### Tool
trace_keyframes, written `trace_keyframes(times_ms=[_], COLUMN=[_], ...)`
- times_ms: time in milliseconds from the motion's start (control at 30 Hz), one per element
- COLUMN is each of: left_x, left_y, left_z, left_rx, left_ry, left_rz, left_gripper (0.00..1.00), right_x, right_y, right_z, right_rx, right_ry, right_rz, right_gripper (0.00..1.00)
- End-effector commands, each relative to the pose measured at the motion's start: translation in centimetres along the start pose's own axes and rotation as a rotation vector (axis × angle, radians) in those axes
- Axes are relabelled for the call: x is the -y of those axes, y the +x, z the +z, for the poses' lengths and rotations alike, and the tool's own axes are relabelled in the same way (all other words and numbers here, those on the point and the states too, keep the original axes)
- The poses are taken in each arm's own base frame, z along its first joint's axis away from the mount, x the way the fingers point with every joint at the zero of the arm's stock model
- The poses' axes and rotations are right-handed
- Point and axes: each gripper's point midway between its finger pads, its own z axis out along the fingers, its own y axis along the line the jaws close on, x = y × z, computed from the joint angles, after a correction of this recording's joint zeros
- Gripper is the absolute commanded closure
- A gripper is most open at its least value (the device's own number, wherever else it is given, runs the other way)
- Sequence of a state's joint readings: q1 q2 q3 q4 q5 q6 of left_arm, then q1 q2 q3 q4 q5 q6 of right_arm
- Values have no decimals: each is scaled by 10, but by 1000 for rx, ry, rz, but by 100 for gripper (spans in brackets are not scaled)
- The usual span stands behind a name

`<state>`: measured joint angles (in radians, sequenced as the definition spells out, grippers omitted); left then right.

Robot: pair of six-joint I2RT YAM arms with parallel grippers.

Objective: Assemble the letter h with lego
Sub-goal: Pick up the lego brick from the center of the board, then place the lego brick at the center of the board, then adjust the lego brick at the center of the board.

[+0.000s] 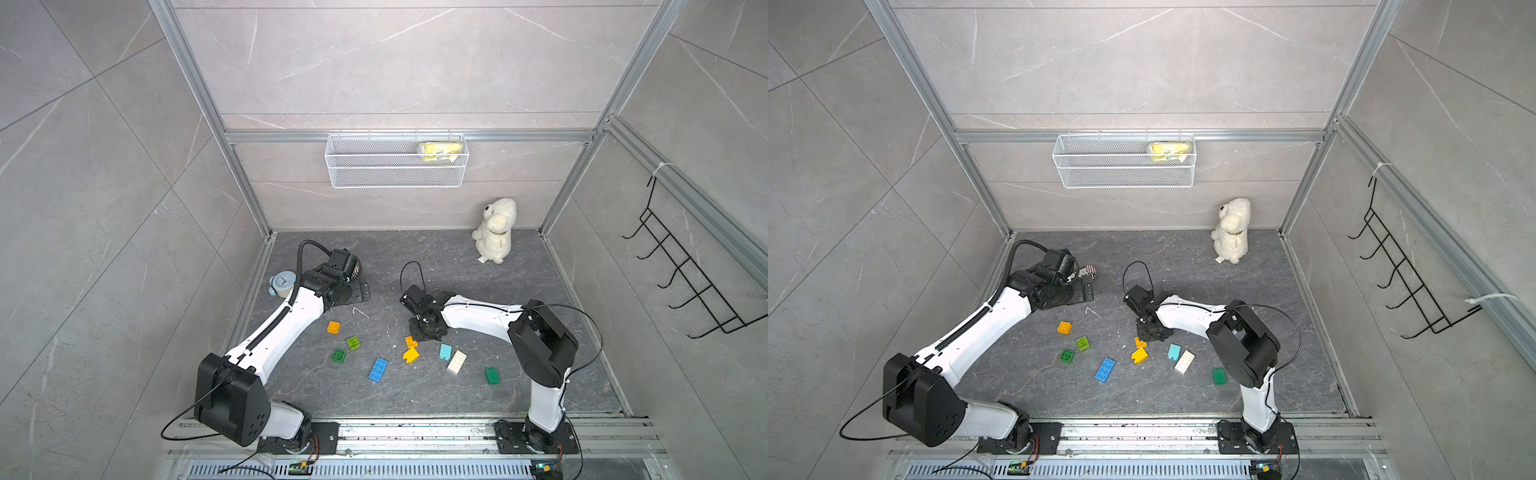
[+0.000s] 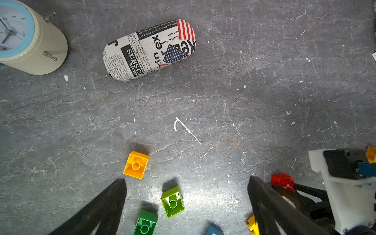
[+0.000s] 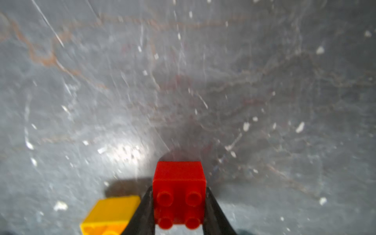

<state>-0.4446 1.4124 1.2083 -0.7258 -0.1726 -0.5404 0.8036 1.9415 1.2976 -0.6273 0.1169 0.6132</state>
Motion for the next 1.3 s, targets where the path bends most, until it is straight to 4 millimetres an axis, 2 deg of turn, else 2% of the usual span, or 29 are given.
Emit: trace_keyframes(times_ms=[0,233,367,633,733,833,933,1000,1100,1200,1267], left_x=[6,9,10,14,15,14,16,17,24,34,42], left_y=[-11,-11,-10,-10,-9,-10,-8,-7,-2,6,14], left_z=[-14,-17,-16,-20,-21,-20,-19,-17,-13,-7,-2], left_rx=[26,24,16,24,24,26,16,7,-17,-58,-96], left_ry=[37,53,61,92,97,95,100,105,126,150,164], left_rz=[-25,-30,-29,-25,-23,-19,-13,0,23,57,76], left_gripper=[4,4,3,0,0,0,0,0,1,1,2], right_x=[-5,-21,-24,-24,-26,-33,-34,-26,4,46,65], right_y=[-14,-29,-33,-35,-40,-47,-60,-65,-60,-42,-27], right_z=[6,16,21,21,13,-3,-39,-64,-93,-100,-103], right_rx=[23,34,39,43,61,95,167,225,309,373,423], right_ry=[9,-28,-26,-25,-40,-90,-130,-141,-133,-144,-149], right_rz=[91,179,200,199,193,181,161,148,145,183,178], right_gripper=[76,74,70,49,36,29,23,22,20,21,22])
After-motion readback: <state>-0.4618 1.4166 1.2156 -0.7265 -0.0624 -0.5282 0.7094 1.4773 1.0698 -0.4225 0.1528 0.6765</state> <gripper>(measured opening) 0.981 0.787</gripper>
